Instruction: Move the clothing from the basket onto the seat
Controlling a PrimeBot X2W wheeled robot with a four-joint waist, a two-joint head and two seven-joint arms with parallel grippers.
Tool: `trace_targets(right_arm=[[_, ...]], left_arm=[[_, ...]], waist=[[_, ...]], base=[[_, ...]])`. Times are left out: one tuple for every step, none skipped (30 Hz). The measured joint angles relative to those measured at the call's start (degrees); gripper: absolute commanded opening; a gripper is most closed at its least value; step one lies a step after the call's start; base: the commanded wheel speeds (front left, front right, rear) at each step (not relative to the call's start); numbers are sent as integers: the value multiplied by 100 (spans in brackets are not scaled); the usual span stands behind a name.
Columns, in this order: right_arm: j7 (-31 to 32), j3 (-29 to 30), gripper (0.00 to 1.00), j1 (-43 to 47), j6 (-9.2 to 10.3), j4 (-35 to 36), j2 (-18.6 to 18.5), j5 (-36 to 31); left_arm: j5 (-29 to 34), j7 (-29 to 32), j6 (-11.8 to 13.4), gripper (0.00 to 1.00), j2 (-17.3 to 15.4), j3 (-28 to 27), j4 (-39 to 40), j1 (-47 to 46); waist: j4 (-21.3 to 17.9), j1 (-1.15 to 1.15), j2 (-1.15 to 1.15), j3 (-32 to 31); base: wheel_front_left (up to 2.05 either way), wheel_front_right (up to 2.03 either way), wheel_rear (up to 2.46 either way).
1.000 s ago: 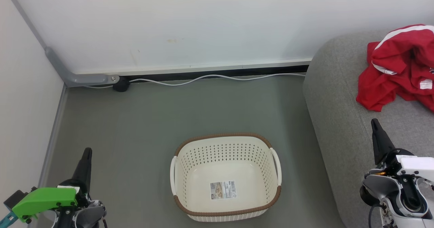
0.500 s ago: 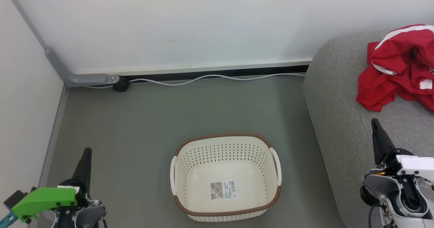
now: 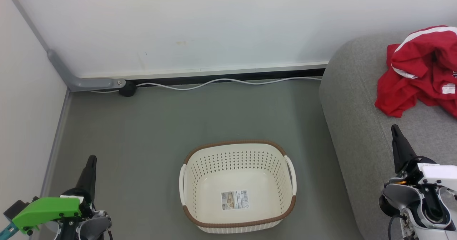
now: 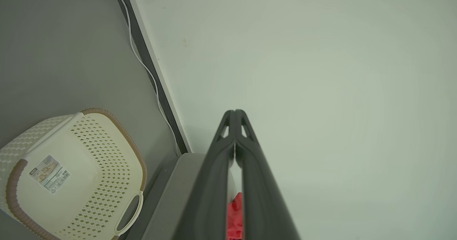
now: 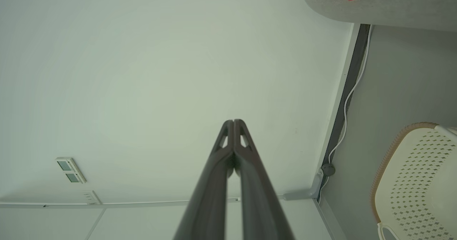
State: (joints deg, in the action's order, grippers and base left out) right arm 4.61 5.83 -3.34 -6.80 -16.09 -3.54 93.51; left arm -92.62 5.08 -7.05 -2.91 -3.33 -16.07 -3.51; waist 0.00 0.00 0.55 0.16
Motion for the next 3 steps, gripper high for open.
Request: trace_targets(right_arm=[[1,0,0,0,0,1,0,0],[1,0,0,0,0,1,0,0],[3,1,0,0,0,1,0,0]], left_arm=[[0,0,0,0,0,0,1,0],[0,0,0,0,0,0,1,0],[0,0,0,0,0,0,2,0]], waist=[[0,0,0,0],[0,0,0,0],[0,0,0,0]], base=[[0,0,0],[0,0,0],[0,0,0]])
